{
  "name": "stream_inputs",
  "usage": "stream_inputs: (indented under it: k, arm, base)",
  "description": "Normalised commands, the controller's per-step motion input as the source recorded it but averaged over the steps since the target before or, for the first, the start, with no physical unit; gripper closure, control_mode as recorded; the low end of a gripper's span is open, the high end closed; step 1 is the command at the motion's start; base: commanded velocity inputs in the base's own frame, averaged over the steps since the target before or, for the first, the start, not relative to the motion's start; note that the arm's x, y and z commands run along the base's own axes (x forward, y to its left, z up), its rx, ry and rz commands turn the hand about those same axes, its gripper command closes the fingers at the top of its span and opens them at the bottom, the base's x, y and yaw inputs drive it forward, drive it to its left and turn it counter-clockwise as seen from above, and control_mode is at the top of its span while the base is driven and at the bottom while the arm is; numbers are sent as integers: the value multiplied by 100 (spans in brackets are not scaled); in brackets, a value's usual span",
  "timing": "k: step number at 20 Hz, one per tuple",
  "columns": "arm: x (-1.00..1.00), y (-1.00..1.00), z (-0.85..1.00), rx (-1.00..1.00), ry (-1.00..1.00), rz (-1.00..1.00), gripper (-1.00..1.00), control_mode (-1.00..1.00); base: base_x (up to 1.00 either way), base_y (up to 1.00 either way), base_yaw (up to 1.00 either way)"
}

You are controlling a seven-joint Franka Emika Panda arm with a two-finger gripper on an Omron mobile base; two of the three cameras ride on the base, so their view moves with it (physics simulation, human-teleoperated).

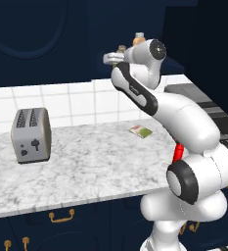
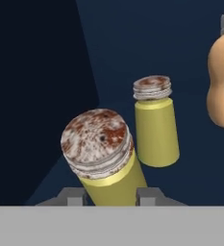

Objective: Put the shaker and condiment bottle from the counter next to their counterparts in the cabinet.

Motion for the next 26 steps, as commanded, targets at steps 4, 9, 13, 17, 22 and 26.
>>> stream_inputs:
  k: [4, 9, 13, 17, 22, 26]
  arm:
    - [21, 0, -18, 0, 1, 0, 100, -100]
    - [0, 0, -30, 2, 2, 0, -100, -100]
    - [-8, 0, -12, 8, 0, 0, -100, -100]
    - [-51, -26, 0, 12, 0, 0, -100, -100]
    - [-68, -37, 1, 13, 0, -1, -100, -100]
    - [-78, -12, 0, 9, 0, -1, -100, -100]
  base:
    - [0, 0, 0]
    - [0, 0, 0]
    - [0, 0, 0]
    - [0, 0, 0]
    - [0, 0, 0]
    - [0, 0, 0]
